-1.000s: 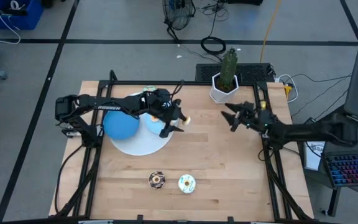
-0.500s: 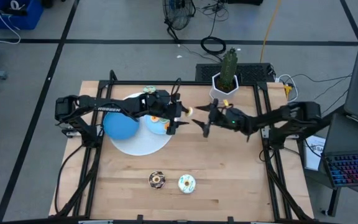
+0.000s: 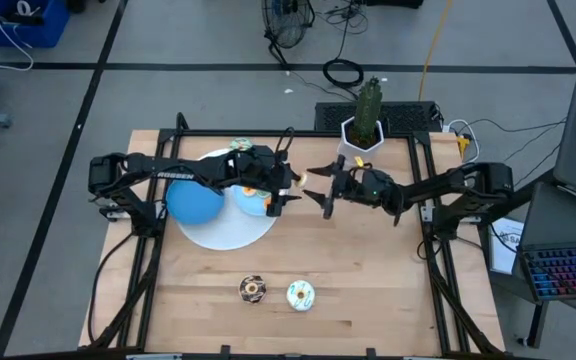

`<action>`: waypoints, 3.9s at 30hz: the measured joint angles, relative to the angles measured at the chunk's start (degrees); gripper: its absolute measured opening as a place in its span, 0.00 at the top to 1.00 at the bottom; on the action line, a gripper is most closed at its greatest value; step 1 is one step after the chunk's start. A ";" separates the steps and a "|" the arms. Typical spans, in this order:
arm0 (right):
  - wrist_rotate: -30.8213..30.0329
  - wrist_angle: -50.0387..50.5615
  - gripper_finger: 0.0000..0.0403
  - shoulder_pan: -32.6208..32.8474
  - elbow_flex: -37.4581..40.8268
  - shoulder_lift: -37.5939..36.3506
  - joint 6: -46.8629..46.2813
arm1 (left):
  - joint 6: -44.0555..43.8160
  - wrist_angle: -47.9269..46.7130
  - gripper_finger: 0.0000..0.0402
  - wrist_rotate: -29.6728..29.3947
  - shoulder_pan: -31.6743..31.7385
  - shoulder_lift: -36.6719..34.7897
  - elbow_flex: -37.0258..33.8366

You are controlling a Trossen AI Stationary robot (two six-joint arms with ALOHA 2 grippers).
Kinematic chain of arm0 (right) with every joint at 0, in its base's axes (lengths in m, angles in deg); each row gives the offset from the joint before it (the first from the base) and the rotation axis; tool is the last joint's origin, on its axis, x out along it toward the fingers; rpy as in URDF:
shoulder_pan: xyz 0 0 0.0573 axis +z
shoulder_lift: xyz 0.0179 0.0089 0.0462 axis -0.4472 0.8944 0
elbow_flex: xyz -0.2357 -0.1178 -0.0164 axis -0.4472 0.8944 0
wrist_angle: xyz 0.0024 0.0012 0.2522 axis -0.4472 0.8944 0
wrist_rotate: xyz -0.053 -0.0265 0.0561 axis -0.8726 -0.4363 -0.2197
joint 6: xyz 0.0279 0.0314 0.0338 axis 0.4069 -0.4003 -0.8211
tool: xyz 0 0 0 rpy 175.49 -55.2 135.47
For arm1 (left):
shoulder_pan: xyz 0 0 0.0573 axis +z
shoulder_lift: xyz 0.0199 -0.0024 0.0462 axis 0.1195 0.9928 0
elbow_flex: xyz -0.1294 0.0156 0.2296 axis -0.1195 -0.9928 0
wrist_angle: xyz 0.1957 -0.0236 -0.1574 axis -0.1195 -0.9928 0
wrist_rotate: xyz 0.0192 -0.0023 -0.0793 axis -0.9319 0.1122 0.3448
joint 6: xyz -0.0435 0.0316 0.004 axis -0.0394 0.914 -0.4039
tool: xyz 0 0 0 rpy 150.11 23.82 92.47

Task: Pick & Place donuts
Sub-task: Put the small yellow donut on the blue plate

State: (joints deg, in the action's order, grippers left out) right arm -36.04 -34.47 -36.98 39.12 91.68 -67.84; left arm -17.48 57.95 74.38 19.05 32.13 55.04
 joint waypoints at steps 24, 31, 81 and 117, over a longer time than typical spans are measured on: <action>0.53 3.22 0.49 0.00 -1.57 -0.02 2.65 | 0.04 3.39 0.39 0.65 -1.43 0.00 0.00; 0.48 3.16 0.75 0.00 -1.57 -0.02 3.53 | -0.85 3.50 0.39 0.58 -1.57 0.00 0.00; -4.26 12.18 1.00 0.37 0.72 -0.48 3.25 | -4.52 -5.84 0.39 -14.10 -1.96 -11.16 -0.11; 9.56 -20.95 1.00 0.79 0.73 -0.33 9.85 | -15.02 48.80 0.39 0.66 -3.00 -6.31 -18.53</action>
State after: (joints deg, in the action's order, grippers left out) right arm -26.48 -55.42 -36.19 39.85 91.35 -57.99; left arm -32.49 106.75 75.04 16.05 25.83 36.51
